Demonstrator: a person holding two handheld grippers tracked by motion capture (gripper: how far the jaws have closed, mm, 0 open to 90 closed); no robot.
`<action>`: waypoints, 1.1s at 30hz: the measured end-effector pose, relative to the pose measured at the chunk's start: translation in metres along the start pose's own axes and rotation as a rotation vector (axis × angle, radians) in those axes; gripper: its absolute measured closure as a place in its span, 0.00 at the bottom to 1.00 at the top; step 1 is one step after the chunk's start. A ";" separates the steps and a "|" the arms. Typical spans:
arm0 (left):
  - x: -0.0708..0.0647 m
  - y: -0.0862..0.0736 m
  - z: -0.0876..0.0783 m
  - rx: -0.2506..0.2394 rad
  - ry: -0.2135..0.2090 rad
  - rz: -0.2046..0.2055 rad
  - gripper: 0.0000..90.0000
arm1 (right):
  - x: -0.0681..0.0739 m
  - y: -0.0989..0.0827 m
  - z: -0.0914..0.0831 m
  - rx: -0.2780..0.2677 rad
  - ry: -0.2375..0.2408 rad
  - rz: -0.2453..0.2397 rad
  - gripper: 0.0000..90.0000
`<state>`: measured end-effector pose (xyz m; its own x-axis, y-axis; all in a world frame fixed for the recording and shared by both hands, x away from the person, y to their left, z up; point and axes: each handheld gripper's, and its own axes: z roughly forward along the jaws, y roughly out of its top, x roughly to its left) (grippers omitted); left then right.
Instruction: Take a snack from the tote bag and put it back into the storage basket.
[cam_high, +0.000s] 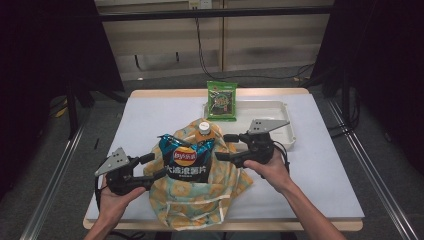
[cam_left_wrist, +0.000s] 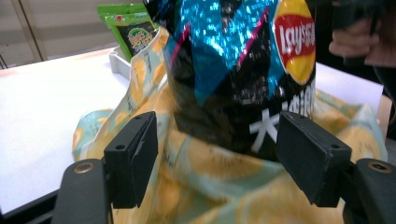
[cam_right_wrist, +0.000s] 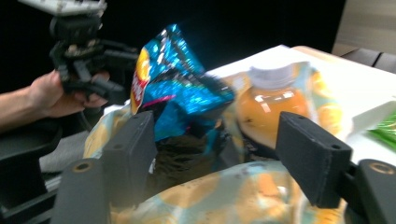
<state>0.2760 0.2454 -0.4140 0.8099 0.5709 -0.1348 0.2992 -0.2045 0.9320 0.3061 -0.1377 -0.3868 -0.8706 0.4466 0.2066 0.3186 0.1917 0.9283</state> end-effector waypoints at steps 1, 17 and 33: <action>0.001 0.001 0.003 0.007 -0.021 -0.005 0.34 | 0.001 0.000 0.003 0.004 0.008 -0.002 0.30; -0.006 -0.011 0.023 0.050 -0.087 0.014 0.45 | 0.015 -0.004 0.048 0.041 0.090 0.016 0.29; -0.015 -0.017 0.022 0.095 -0.081 0.091 0.53 | 0.029 -0.004 0.057 0.024 0.103 0.043 0.41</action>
<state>0.2698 0.2231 -0.4354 0.8729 0.4812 -0.0810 0.2657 -0.3294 0.9060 0.3006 -0.0762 -0.4025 -0.8895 0.3625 0.2782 0.3644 0.1954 0.9105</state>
